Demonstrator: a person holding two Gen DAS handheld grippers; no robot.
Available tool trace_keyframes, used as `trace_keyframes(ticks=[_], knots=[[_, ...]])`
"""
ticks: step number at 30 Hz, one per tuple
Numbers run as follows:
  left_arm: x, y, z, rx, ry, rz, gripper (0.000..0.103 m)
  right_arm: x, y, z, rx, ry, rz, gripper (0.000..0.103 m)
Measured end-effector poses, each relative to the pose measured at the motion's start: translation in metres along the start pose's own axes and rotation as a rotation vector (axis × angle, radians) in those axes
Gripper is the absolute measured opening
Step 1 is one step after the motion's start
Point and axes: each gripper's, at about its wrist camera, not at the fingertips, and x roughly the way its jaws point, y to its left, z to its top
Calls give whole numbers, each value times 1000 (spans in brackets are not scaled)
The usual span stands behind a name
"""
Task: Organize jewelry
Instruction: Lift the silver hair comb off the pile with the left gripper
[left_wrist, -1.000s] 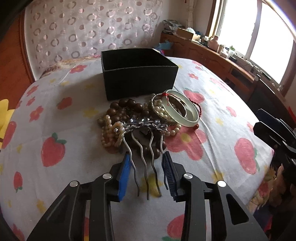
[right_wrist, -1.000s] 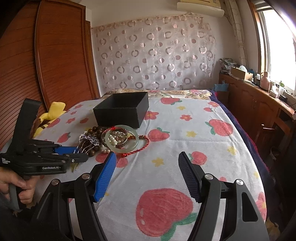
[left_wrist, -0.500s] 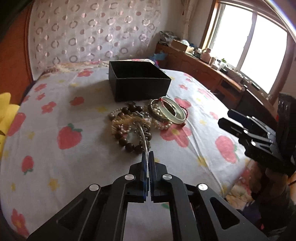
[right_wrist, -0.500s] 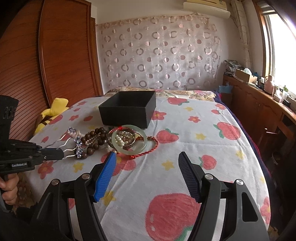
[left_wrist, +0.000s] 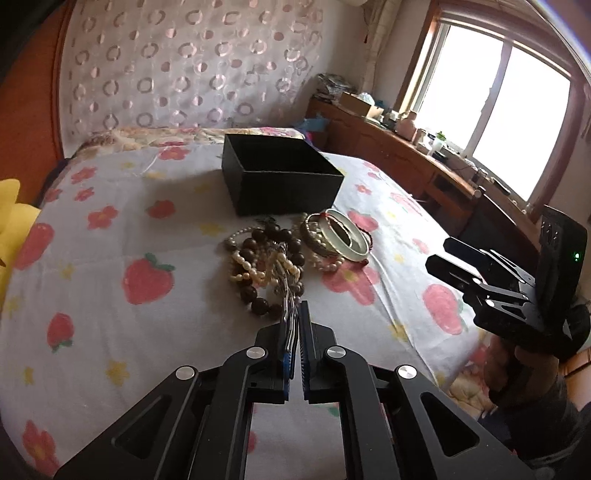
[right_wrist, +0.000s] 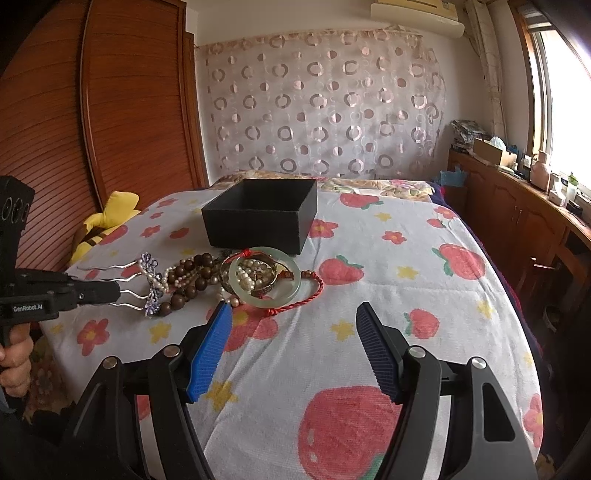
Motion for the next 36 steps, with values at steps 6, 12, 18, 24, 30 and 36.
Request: trace_keyframes(ticks=[6, 12, 18, 24, 30, 36], knots=[[-11, 6, 6, -7, -42, -18, 1, 2, 1, -2, 0, 0, 4, 72], [-25, 13, 21, 0, -43, -3, 1, 4, 6, -2, -9, 1, 16, 72], [-23, 34, 10, 2, 61, 30, 1, 10, 25, 8, -50, 4, 79, 72], [-28, 61, 0, -21, 133, 42, 1, 24, 61, 24, -131, 25, 227, 61], [-34, 70, -1, -20, 124, 64, 1, 56, 111, 36, -226, 104, 396, 43], [-36, 78, -2, -35, 115, 47, 1, 76, 148, 44, -283, 165, 522, 21]])
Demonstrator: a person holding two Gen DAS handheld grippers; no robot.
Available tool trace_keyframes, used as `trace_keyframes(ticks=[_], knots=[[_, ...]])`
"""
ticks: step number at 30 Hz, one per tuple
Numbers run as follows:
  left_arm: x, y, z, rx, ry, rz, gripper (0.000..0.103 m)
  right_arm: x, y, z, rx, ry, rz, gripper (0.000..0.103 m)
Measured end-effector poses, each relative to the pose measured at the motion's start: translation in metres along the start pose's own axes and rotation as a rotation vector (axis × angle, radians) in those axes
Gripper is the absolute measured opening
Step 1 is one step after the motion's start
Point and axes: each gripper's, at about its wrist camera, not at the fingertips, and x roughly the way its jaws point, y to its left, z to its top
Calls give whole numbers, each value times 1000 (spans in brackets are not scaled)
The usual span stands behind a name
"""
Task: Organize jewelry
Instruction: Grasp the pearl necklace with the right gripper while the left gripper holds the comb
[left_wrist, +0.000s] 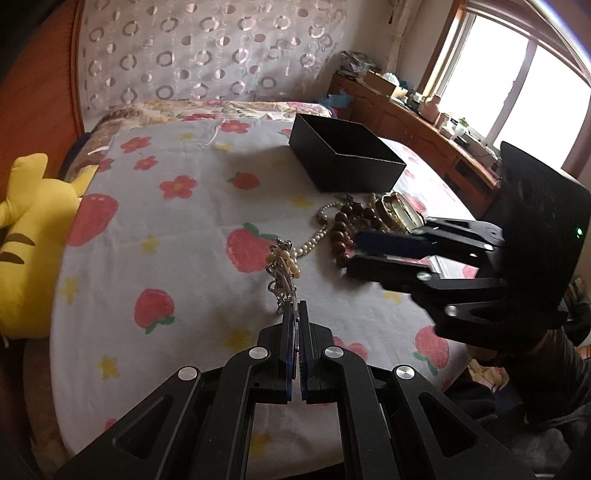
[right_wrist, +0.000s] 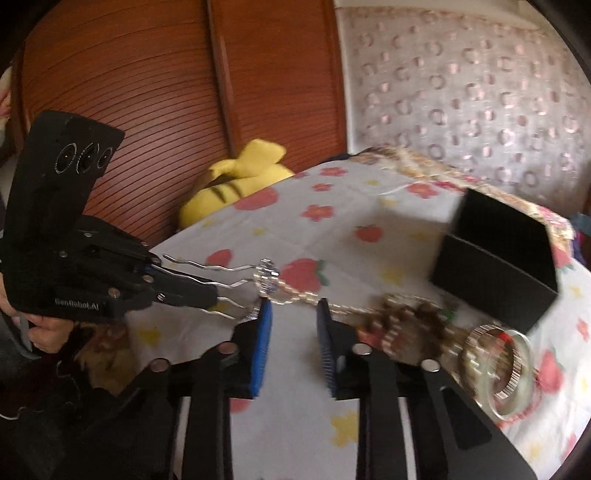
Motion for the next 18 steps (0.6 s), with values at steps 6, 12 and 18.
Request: trace_keyframes(ticks=[6, 12, 18], knots=[[-10, -2, 1, 17, -27, -31, 1, 15, 10, 6, -60, 42, 19, 14], [-16, -5, 6, 50, -21, -4, 1, 29, 11, 9, -178, 90, -64, 25], [-16, -2, 6, 57, -9, -13, 1, 58, -2, 14, -208, 189, -88, 37]])
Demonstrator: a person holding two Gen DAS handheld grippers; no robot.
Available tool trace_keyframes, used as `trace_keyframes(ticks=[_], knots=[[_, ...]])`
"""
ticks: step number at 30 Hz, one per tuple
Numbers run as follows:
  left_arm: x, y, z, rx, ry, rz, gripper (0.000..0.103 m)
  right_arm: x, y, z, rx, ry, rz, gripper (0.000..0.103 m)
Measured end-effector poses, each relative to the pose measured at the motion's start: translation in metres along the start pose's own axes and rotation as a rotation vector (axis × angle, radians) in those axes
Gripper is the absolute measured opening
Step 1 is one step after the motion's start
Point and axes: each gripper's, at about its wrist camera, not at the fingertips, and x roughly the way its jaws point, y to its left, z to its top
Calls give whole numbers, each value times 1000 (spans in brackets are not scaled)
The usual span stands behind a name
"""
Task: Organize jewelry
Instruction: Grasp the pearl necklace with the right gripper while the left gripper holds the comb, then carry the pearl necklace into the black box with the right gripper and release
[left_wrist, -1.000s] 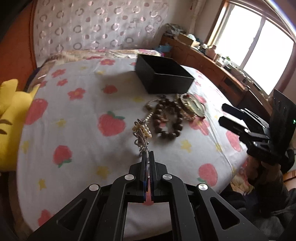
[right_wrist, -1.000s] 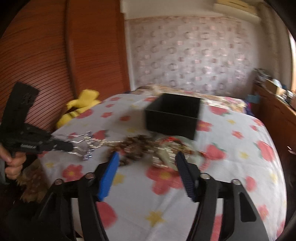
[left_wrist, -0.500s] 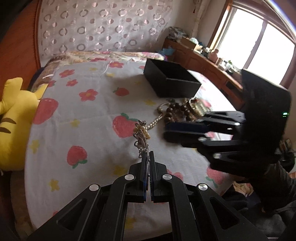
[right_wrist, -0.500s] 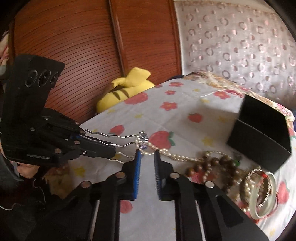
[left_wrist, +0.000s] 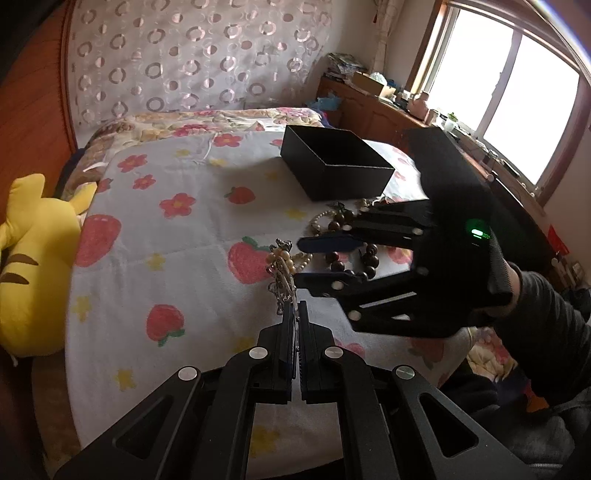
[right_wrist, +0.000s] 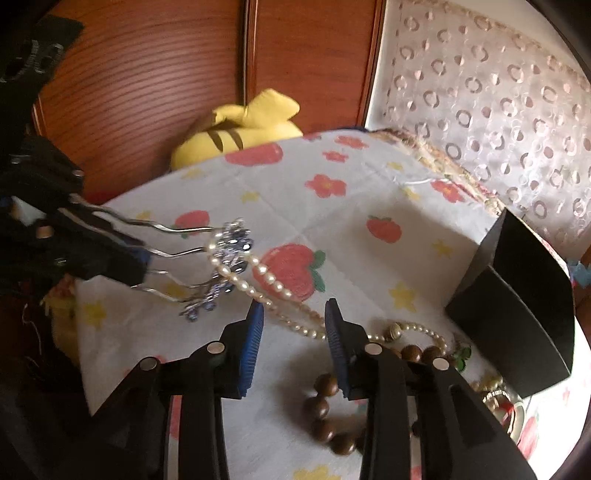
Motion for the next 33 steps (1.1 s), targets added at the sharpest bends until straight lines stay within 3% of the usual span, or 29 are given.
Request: trace_keyframes(ticks=[4, 5, 6, 9, 16, 20, 24, 33], knots=[[1, 2, -2, 1, 8, 0, 1, 11, -4, 3, -15, 20, 16, 35], [2, 3, -2, -1, 12, 1, 1, 11, -7, 3, 0, 25, 42, 16], [4, 4, -2, -4, 14, 0, 1, 11, -11, 3, 13, 27, 64, 6], [9, 7, -5, -10, 30, -5, 1, 5, -17, 3, 44, -5, 79, 6], [14, 4, -2, -13, 27, -47, 1, -40, -30, 22, 101, -174, 94, 6], [12, -7, 7, 7, 11, -71, 1, -51, -28, 32, 99, -183, 62, 6], [14, -12, 12, 6, 4, -78, 1, -62, -19, 32, 66, -191, 88, 7], [16, -4, 16, -65, -38, -43, 1, -87, -5, 13, 64, -264, 88, 7]])
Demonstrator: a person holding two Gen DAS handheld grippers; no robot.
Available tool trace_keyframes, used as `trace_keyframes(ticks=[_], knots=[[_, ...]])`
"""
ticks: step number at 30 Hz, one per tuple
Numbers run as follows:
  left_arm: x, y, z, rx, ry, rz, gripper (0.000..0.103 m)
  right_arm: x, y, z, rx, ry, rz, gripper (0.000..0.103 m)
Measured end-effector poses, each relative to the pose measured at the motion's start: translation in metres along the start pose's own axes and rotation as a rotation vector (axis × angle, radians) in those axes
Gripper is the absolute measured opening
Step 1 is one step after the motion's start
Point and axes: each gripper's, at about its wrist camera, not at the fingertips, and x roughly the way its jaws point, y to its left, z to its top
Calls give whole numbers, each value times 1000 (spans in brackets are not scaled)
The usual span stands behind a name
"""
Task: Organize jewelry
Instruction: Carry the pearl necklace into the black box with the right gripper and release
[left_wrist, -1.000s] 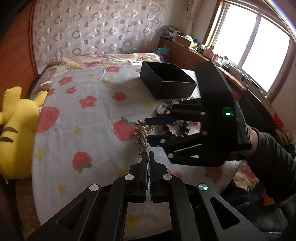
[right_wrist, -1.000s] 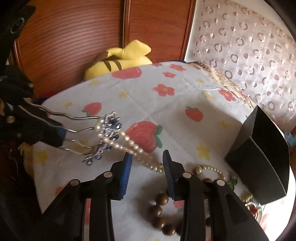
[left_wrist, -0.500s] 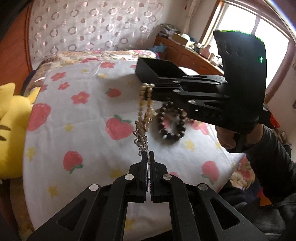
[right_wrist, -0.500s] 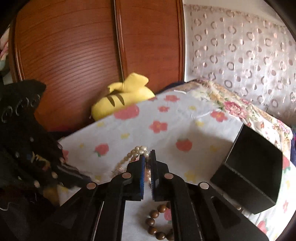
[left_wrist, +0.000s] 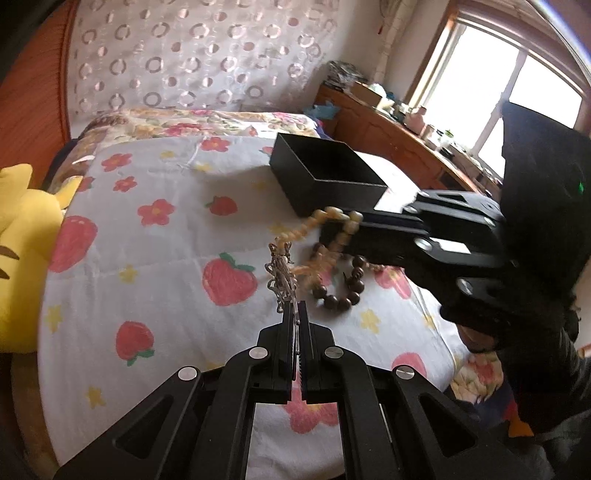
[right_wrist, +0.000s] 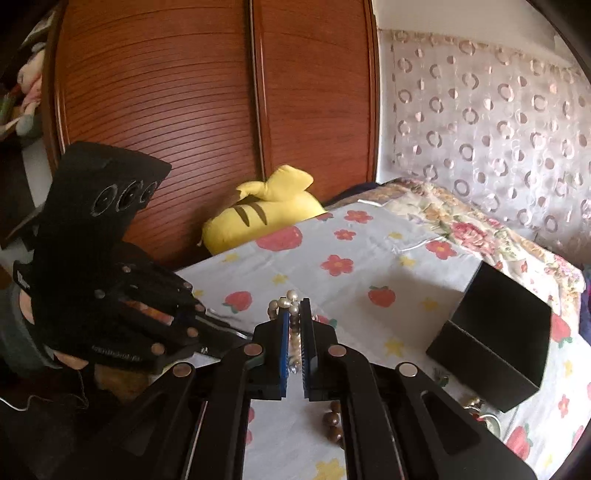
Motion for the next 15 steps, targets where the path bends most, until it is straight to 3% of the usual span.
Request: trace_keyframes(ticks=[7, 15], knots=[[-8, -2, 15, 3, -61, 15, 1, -19, -18, 7, 38, -62, -69, 7], [-4, -16, 40, 40, -76, 8, 1, -54, -45, 42, 22, -141, -152, 7]])
